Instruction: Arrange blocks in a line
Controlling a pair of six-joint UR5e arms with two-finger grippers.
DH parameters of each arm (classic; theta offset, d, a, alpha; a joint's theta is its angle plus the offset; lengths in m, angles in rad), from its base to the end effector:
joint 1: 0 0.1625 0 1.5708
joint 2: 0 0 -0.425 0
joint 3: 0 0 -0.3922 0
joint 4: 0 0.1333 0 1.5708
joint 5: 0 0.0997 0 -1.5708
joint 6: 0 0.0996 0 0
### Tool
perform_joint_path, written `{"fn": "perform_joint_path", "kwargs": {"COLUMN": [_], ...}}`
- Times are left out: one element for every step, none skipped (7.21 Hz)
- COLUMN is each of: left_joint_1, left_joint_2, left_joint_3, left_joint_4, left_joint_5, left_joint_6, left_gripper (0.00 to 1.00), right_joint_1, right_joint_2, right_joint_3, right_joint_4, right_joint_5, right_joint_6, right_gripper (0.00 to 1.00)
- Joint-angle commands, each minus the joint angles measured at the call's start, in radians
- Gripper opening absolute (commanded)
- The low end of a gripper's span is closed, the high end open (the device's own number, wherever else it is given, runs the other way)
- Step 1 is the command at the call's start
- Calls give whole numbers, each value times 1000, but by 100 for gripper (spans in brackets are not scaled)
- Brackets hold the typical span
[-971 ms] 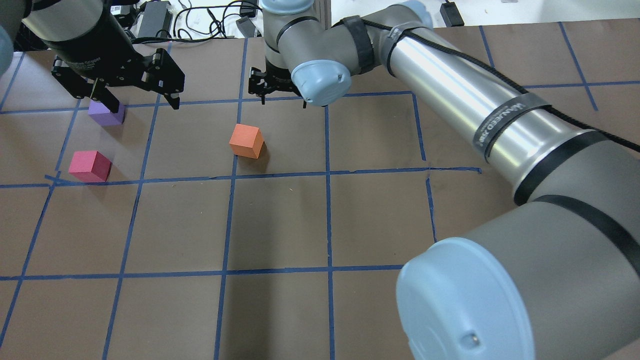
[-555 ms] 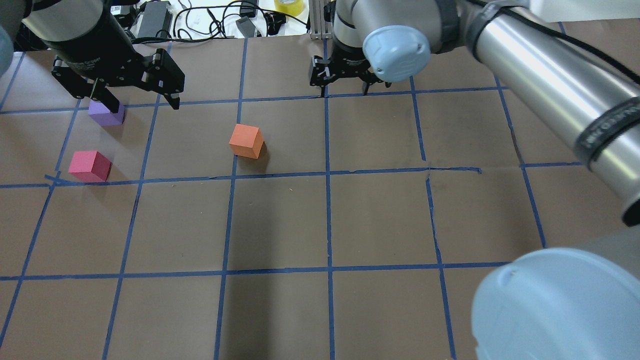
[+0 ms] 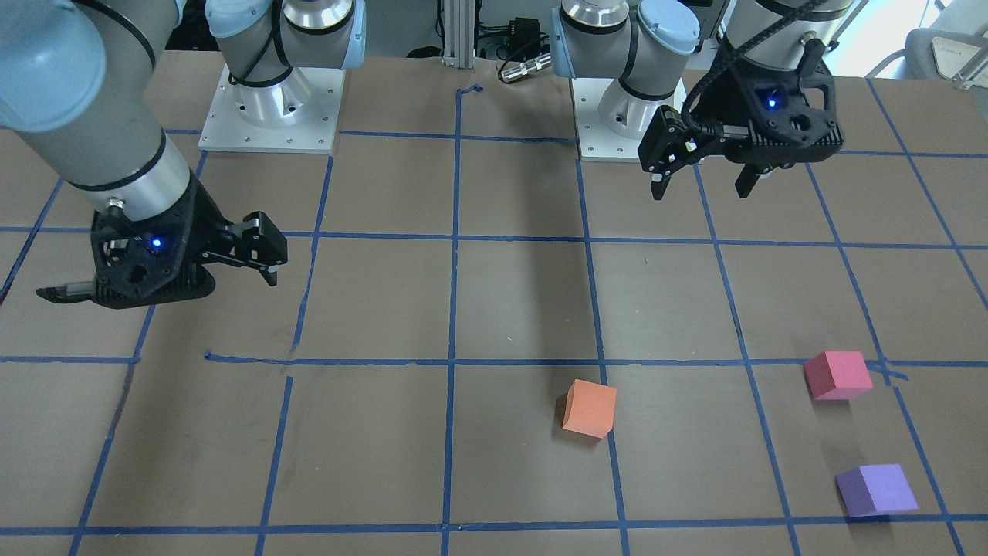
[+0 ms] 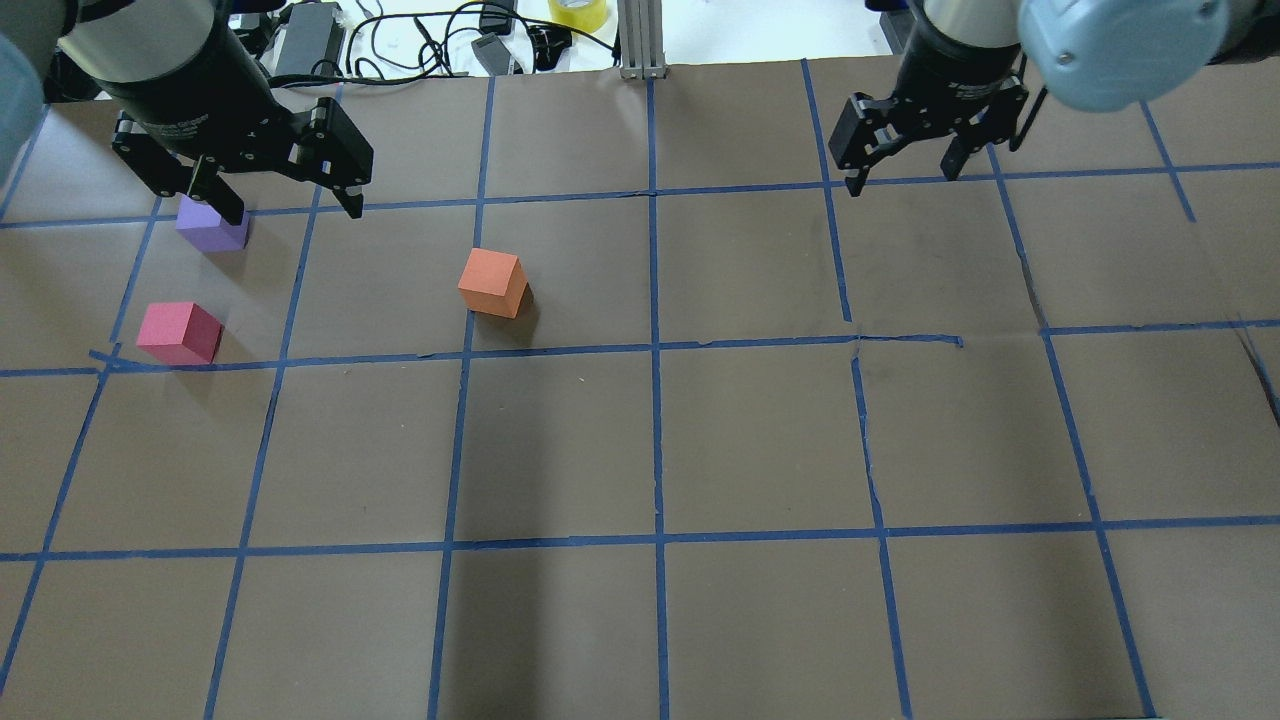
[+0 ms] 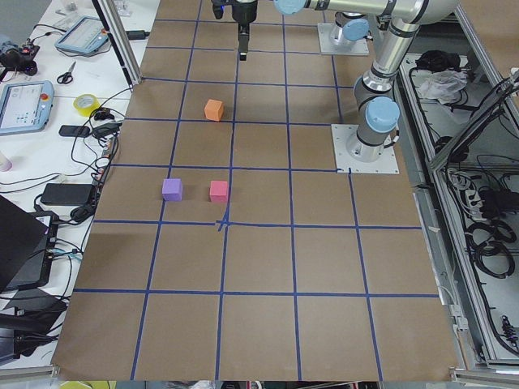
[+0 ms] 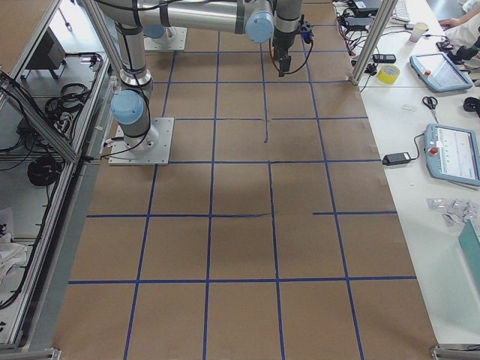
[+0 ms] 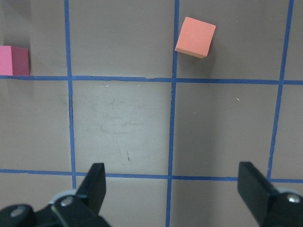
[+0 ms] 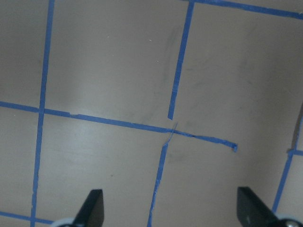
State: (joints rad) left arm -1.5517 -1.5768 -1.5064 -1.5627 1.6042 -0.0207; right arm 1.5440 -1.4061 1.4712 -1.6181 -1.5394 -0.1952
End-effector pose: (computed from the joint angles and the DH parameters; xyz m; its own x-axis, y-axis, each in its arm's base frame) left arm -0.1204 -0.5026 0.5177 -0.9986 -0.0420 -0.0319 -0.0397 0.9970 -0.0671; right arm 0.1214 -0.5624 0.4549 -0.9854 -0.1670 -0.0342 -0.1675 0.9858 0.0114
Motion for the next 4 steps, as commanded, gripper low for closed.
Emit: {"fn": "perform_joint_path", "kwargs": {"left_joint_1": [-13, -24, -39, -56], "left_joint_2": [-104, -164, -227, -291], "left_joint_3": [-5, 3, 14, 40], "left_joint_4": [126, 203, 299, 362], "left_joint_5": [-3, -3, -12, -12], "left_joint_6": [2, 5, 8, 13], "left_gripper": [100, 100, 100, 98], "right_joint_1": [-10, -8, -8, -8], "right_joint_2": [-123, -149, -146, -145], "right_joint_3": [20, 21, 26, 28], "right_joint_4": [116, 160, 161, 147], "right_joint_5": [-15, -16, -19, -19], "right_joint_6": [-7, 2, 0, -3], "right_gripper": [100, 100, 100, 100]}}
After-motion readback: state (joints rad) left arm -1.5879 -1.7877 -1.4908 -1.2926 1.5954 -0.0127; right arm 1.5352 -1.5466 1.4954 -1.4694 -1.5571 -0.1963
